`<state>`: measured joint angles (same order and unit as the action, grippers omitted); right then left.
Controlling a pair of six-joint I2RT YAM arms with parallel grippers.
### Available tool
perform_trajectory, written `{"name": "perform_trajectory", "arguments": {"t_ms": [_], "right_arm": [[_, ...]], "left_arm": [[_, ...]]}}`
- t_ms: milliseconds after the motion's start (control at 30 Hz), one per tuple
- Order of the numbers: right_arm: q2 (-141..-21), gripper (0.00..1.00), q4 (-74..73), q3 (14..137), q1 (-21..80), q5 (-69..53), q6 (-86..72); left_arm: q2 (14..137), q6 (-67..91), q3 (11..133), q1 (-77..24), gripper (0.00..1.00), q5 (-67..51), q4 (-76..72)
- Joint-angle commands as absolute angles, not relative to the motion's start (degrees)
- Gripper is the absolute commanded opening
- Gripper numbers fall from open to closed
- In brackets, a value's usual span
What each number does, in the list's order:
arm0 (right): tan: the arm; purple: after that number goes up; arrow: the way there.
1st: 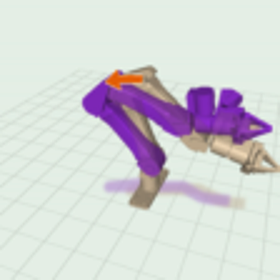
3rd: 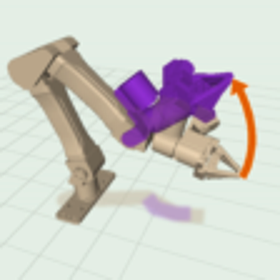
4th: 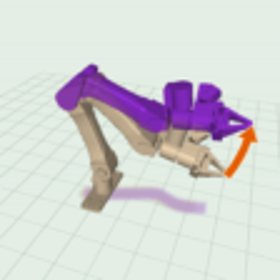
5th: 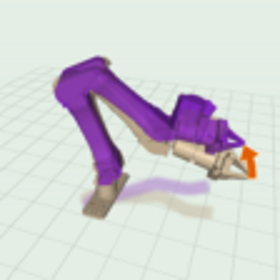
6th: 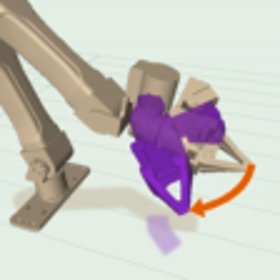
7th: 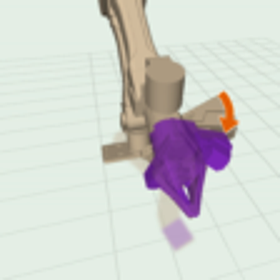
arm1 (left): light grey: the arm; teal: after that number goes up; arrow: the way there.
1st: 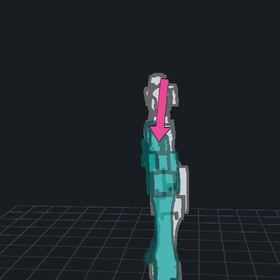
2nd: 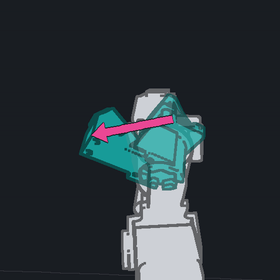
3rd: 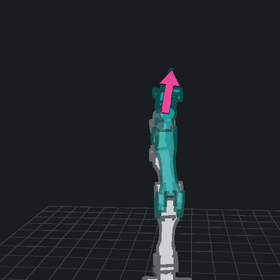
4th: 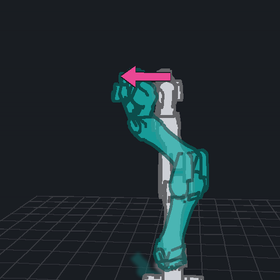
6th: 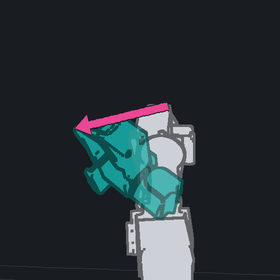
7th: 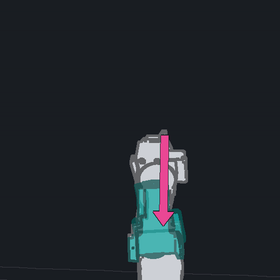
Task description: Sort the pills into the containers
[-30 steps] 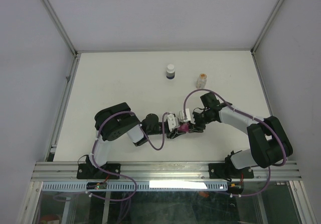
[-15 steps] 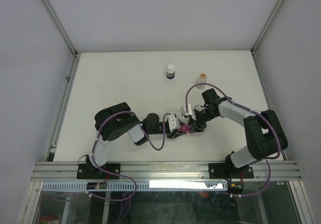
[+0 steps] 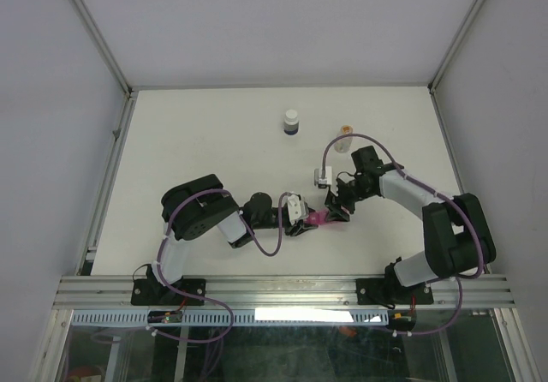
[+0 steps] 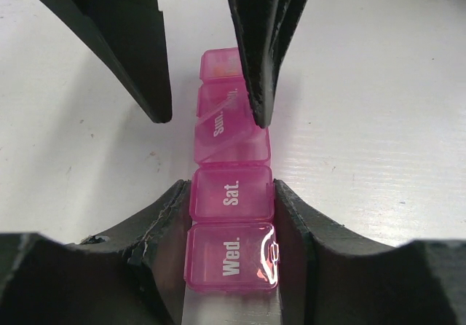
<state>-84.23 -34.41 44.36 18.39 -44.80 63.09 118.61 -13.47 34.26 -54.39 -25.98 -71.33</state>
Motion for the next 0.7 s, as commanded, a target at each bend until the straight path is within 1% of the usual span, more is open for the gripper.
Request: {"name": "perform_trajectory", "arguments": {"t_ms": [0,200,367,500,667], "right_arm": [[-81.25,0.57,-29.20,46.54,16.44,-45.35,60.07],[-80.83,0.54,-24.78,45.66,15.85,-44.46,55.65],[-82.13,0.44,-20.25,45.17,15.83,-41.31,50.44],[-83.78,0.38,-18.22,44.44,16.68,-37.88,49.32],[-85.04,0.36,-17.40,43.77,17.98,-36.23,49.48]], "left_arm": [[117.80,-14.76,34.64,-54.93,0.00,-28.83,-70.82],[117.80,-14.74,34.63,-54.93,0.00,-28.83,-70.73],[117.78,-14.71,34.63,-54.94,0.00,-28.74,-70.84],[117.81,-14.76,34.63,-54.93,0.00,-28.59,-70.85],[117.74,-14.49,34.65,-54.93,0.00,-27.84,-70.90]]}}
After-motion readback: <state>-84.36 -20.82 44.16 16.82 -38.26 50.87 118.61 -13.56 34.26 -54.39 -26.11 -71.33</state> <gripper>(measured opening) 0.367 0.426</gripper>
